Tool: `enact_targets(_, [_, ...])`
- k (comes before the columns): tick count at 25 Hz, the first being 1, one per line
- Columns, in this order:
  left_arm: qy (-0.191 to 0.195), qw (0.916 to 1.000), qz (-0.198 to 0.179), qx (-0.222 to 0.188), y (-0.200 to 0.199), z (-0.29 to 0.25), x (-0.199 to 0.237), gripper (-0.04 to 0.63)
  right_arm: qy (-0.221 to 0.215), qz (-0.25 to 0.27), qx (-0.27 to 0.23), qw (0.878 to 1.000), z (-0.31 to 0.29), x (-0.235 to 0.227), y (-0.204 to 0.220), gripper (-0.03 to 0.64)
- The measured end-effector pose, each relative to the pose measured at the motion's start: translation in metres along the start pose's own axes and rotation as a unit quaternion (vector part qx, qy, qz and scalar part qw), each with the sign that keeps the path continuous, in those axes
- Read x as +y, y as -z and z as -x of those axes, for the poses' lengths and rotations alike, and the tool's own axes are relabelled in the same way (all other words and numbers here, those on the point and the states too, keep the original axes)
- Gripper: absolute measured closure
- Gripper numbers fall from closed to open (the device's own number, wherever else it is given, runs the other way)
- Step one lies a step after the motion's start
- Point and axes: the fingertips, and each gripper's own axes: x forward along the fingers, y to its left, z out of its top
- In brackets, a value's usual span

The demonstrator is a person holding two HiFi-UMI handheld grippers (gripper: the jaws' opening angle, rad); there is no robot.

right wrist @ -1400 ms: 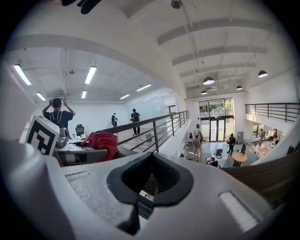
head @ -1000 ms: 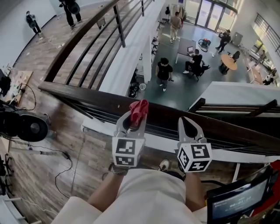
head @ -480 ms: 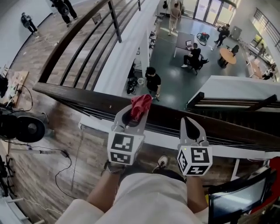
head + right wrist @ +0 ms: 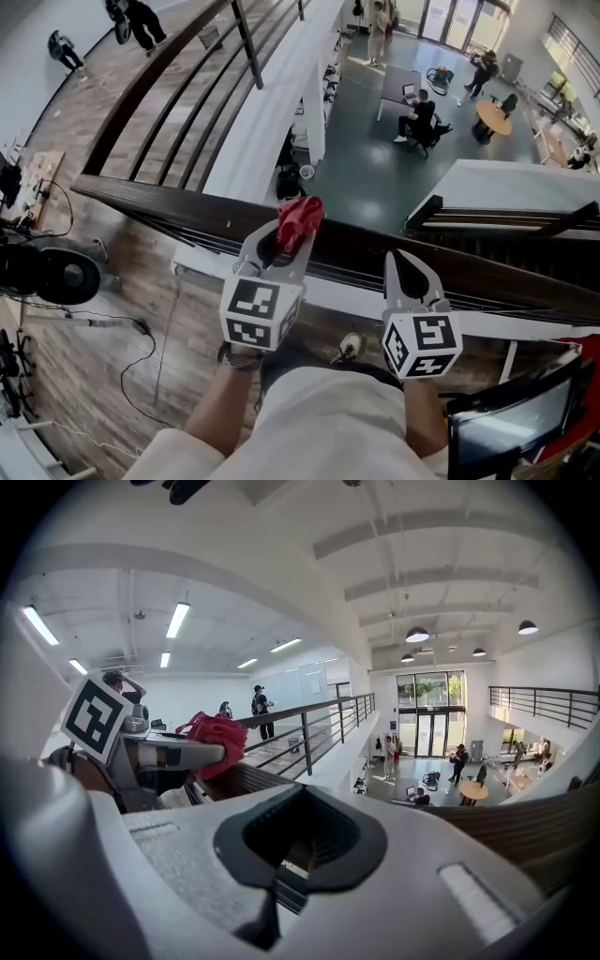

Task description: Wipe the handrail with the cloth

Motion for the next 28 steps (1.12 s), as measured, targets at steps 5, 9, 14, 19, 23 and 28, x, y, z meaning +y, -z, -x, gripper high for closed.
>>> enact_targets(5, [0.017,0.9997,-0.011,0.010,0.001,-0.004,-0.021,0.468,0.003,0.002,-0.003,1.000,0.008,-0.005,0.006,0.614])
enact_targets(9, [0.003,0.9988,-0.049,0.006,-0.004,-0.005,-0.025,0.469,0.000,0.006,-0.015,1.000,0.006,-0.001,0.000,0.615])
enact_targets(14, [0.008,0.9989,-0.047,0.004,-0.003,-0.009,-0.032,0.469,0.005,0.033,-0.022,0.999,0.005,0.002,0.003,0.614])
enact_targets(19, [0.017,0.9988,-0.047,0.006,-0.005,-0.013,-0.038,0.469,0.001,0.014,-0.032,0.999,0.004,0.002,0.002,0.614])
enact_targets(23, [0.030,0.9981,-0.050,0.017,-0.005,-0.015,-0.043,0.470,-0.008,-0.005,-0.030,1.000,0.002,0.005,0.001,0.614])
enact_targets(28, [0.041,0.9973,-0.053,0.028,-0.004,-0.018,-0.048,0.471,-0.015,0.005,-0.026,1.000,0.000,0.006,0.002,0.615])
